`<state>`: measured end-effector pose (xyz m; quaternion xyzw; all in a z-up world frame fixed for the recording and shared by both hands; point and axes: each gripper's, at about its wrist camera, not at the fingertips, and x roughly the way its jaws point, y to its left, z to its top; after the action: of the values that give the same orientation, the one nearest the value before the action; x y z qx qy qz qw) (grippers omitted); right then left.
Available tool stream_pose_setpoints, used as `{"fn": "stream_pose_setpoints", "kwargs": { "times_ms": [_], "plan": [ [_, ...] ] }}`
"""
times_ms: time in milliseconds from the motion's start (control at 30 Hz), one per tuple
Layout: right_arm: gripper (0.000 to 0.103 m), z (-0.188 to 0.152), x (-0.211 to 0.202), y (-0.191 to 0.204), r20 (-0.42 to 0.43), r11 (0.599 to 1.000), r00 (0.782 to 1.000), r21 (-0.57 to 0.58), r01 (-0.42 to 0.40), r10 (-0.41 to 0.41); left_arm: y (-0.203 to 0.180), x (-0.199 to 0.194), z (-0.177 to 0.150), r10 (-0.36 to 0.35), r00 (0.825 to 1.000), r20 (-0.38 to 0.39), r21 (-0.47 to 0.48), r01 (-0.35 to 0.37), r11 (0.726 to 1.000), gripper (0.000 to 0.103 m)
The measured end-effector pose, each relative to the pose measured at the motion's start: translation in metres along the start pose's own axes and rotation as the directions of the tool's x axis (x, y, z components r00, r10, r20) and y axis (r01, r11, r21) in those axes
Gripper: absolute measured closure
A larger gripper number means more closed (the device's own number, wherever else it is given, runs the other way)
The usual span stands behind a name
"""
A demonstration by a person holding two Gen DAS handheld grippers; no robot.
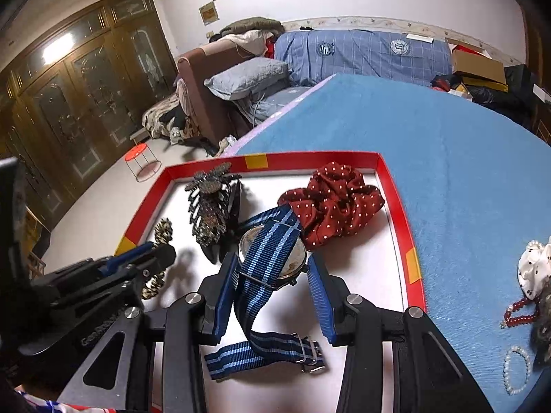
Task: Organize jewelry
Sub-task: 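Lower the watch and leopard scrunchie into the red box with both tools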
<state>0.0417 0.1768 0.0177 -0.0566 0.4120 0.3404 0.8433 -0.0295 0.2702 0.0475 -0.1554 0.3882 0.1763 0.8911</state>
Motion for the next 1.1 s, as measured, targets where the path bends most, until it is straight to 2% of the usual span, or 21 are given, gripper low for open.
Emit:
{"fn": "stream_pose_setpoints", "kwargs": {
  "times_ms": [700,1100],
  "plan": [
    [0.057,-0.002,0.019,-0.006,-0.046,1.000,0.999,0.005,0.006,-0.005,0.001,0.001,0.001,0.006,1.000,-0.004,-0.002,-0.006,1.000,0.085],
    [0.056,-0.003,0.023,-0.007,-0.062,1.000,0.998,0.012,0.001,-0.001,0.006,0.005,0.002,-0.003,0.999,-0.035,-0.016,0.003,1.000,0.083]
  ]
}}
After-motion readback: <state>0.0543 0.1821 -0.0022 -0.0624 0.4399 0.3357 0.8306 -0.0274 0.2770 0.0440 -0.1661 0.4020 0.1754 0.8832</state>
